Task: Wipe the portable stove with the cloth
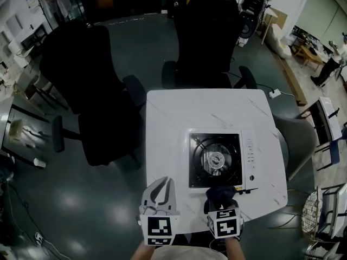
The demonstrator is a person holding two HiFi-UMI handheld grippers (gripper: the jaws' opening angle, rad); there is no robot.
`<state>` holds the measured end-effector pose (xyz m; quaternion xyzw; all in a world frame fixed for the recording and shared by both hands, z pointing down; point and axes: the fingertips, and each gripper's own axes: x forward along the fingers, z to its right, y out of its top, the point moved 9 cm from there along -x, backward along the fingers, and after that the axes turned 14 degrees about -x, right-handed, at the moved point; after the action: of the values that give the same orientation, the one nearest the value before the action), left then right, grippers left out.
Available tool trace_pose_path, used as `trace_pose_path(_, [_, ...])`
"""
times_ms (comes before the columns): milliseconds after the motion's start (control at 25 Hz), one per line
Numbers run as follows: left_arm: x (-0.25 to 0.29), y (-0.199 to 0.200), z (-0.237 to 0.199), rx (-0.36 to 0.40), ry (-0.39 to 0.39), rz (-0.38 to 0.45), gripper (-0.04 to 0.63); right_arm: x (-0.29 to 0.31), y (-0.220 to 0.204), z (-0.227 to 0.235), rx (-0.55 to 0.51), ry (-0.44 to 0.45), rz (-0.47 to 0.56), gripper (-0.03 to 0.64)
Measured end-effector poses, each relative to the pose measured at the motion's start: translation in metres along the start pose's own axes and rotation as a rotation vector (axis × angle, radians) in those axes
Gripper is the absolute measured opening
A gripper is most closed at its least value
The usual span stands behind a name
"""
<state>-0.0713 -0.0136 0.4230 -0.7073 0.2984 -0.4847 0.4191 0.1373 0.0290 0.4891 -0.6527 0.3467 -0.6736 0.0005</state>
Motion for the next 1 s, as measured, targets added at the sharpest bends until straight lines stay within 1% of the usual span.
trace_pose_path(320, [-0.008, -0.004, -0.011, -0.018, 0.025, 0.007, 0.031, 0.007, 0.014, -0.026, -0.065, 0.062, 0.008, 0.092])
trace_pose_path(560, [-0.015, -0.005, -0.018, -0.044, 0.044, 0.006, 0.031, 0.012, 0.03, -0.054, -0.096, 0.147, 0.028, 0.092])
trace_pose_path(1000, [-0.023, -0.011, -0.035, -0.055, 0.094, 0.022, 0.031, 0.023, 0.051, -0.086, -0.171, 0.23, 0.043, 0.092])
